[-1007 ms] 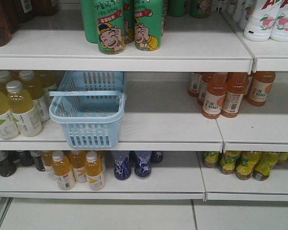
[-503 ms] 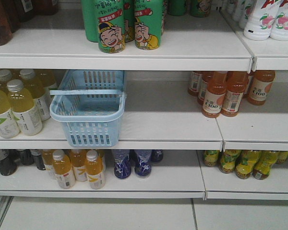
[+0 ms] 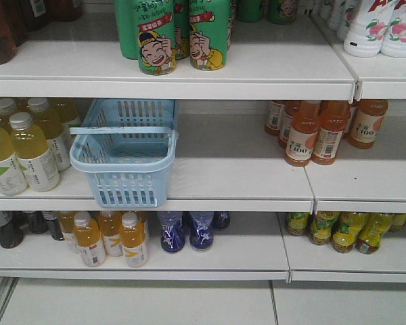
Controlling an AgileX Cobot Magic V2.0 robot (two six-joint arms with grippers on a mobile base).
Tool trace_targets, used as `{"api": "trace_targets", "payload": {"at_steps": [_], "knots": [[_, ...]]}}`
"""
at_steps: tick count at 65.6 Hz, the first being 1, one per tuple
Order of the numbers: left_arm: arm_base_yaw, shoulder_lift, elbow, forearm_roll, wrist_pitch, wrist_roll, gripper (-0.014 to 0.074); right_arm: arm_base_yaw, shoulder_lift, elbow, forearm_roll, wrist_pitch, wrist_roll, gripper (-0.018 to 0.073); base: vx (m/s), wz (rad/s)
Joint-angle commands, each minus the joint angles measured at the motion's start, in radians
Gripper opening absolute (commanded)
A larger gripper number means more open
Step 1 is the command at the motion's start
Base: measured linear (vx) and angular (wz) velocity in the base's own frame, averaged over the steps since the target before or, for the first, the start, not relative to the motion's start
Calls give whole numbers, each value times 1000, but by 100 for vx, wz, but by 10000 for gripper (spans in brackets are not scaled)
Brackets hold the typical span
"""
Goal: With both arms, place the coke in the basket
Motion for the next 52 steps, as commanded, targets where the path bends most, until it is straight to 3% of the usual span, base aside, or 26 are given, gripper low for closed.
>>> {"api": "trace_targets", "payload": {"at_steps": [1,4,9,20,24,32,35,41,47,52], "knots": [[1,-12,-33,1,-80,1,-6,1,-13,8,-11,-68,-9,-2,0,0],[1,-12,-33,-4,-80,-1,-6,1,-13,8,-11,-68,-9,-2,0,0],[1,-12,-33,-76,-83,-50,-6,1,-13,8,-11,-68,-9,-2,0,0],[1,-12,-33,-383,-85,-259,-6,1,-13,8,-11,-68,-9,-2,0,0],[1,-12,-33,-451,-85,-268,-6,1,-13,8,-11,-68,-9,-2,0,0],[1,-12,-33,-515,-137,-268,-6,1,-13,8,-11,-68,-9,-2,0,0],[1,-12,-33,-578,-159,-271,-6,1,-13,8,-11,-68,-9,-2,0,0],[1,-12,-33,-801,-174,-337,-6,1,-13,8,-11,-68,-9,-2,0,0],[1,-12,-38,-1129,-177,-406,-6,1,-13,8,-11,-68,-9,-2,0,0],[1,-12,-67,-1422,-164,-393,-6,1,-13,8,-11,-68,-9,-2,0,0]]}}
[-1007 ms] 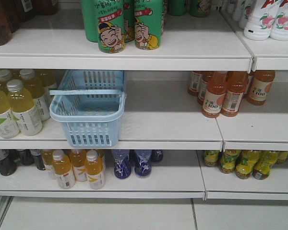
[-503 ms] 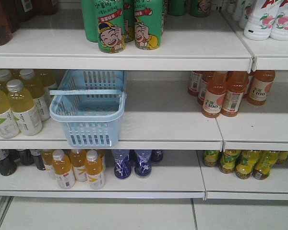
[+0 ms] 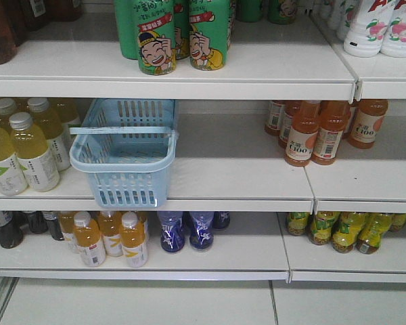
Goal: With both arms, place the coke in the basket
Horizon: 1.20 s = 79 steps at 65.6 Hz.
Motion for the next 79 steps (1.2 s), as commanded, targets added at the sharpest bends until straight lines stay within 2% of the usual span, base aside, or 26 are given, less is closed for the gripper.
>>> {"api": "trace_targets", "payload": {"at_steps": [1,5,10,15,20,25,30,38,45,61,79], "knots": [[1,-12,-72,-329,-43,1,-6,1,-13,8,-11,-68,-9,-2,0,0],[1,-12,-148,-439,-32,112,-6,1,-13,8,-11,-68,-9,-2,0,0],[1,-9,-275,-497,-39,287,-6,1,-13,8,-11,-68,-9,-2,0,0],[2,21,-414,-504,-66,470,-6,1,-13,8,-11,-68,-9,-2,0,0],[2,83,-543,-504,-45,639,-6,1,-13,8,-11,-68,-9,-2,0,0],[2,173,-664,-504,39,777,-6,1,-13,8,-11,-68,-9,-2,0,0],[2,293,-751,-504,125,883,-6,1,-13,8,-11,-68,-9,-2,0,0],[2,486,-826,-524,231,1088,-6,1,-13,8,-11,-68,-9,-2,0,0],[2,634,-822,-591,270,1190,-6,1,-13,8,-11,-68,-9,-2,0,0],[2,929,-822,-661,352,1374,-6,1,-13,8,-11,-68,-9,-2,0,0],[2,1230,-822,-662,469,1388,-6,1,-13,8,-11,-68,-9,-2,0,0]]}}
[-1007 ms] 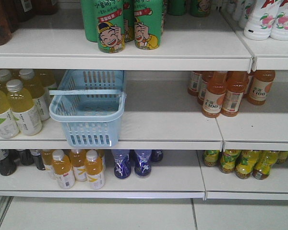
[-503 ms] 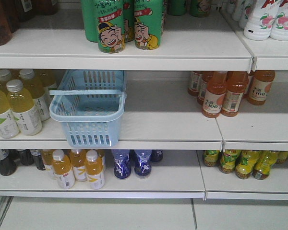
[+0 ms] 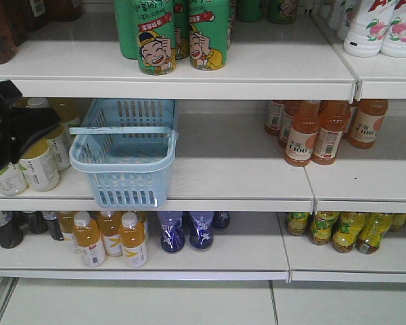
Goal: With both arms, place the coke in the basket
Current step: 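Reach the left gripper to the light-blue basket handle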
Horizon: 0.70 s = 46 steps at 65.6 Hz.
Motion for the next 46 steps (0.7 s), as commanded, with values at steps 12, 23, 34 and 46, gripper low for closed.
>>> {"api": "trace_targets", "payload": {"at_steps": [12,23,34,46], "knots": [[2,218,-42,-82,164,4,41,1,-13,8,-11,-68,-9,-2,0,0],[2,320,-79,-82,238,-8,174,1,-13,8,-11,-68,-9,-2,0,0],[2,356,-115,-82,266,-9,355,1,-13,8,-11,-68,-9,-2,0,0],[2,365,-155,-82,198,-9,419,1,-13,8,-11,-68,-9,-2,0,0]]}}
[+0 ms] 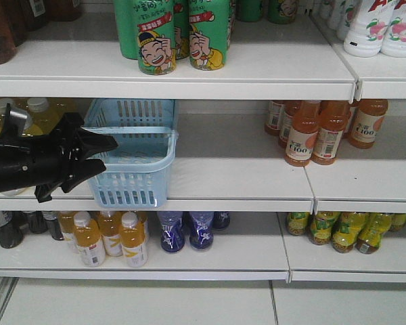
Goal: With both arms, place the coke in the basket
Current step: 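Reach the left gripper to the light-blue basket handle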
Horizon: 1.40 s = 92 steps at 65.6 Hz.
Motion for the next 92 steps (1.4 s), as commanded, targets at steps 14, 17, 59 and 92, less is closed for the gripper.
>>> {"api": "trace_targets", "payload": {"at_steps": [14,17,59,92], "knots": [[2,-25,-82,-89,-79,-4,407,1,-13,8,-11,-68,-9,-2,0,0],[2,-18,-100,-89,-74,-11,407,1,-13,8,-11,-68,-9,-2,0,0],[2,106,-232,-89,-74,-108,407,1,-13,8,-11,-68,-9,-2,0,0],[2,223,-345,-89,-75,-154,407,1,-13,8,-11,-68,-9,-2,0,0]]}}
